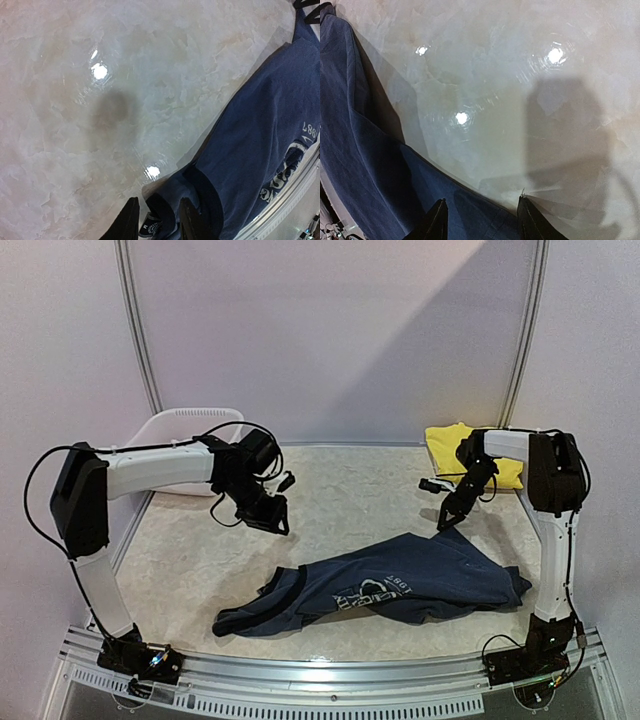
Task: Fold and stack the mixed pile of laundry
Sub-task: Adjust the crumpled tank top at the center of the board.
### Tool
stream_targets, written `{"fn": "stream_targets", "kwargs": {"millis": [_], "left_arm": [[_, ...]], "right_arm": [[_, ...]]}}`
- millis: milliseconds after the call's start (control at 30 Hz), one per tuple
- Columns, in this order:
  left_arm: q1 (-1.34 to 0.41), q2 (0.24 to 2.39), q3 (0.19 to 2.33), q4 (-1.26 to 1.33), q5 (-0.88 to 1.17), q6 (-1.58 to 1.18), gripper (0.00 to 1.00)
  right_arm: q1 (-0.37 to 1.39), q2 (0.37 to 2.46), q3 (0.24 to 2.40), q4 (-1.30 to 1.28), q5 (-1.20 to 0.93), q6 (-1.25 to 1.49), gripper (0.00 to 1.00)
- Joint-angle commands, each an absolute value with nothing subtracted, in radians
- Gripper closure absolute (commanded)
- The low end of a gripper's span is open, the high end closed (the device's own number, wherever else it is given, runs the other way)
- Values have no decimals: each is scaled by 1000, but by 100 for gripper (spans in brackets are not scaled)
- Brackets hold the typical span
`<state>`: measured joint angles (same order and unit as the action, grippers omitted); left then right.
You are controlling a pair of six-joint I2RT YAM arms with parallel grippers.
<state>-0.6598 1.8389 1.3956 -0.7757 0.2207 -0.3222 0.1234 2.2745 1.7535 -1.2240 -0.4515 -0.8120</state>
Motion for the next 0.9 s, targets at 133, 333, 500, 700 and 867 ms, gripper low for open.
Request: {"fn": "stream_targets", "kwargs": {"millis": [133, 333, 500, 700, 867], "left_arm": [[-647, 1817, 1389, -756, 231, -326, 71], [-648, 1812, 1378, -755, 225, -322, 71], [-647, 1810, 1370, -746, 227, -326, 71], [-646, 1809, 1370, -750, 222, -316, 72], [-646, 1814, 1365, -741, 222, -315, 72]], "right_arm": [[117, 2249, 1664, -1134, -292, -795, 51], [104, 2221, 1639, -1084, -215, -803, 56], [102, 2212, 1631, -1061, -197, -790, 72], [94, 2186, 1618, -1036, -161, -790, 72], [90, 2176, 1607, -1040, -134, -806, 63]]}}
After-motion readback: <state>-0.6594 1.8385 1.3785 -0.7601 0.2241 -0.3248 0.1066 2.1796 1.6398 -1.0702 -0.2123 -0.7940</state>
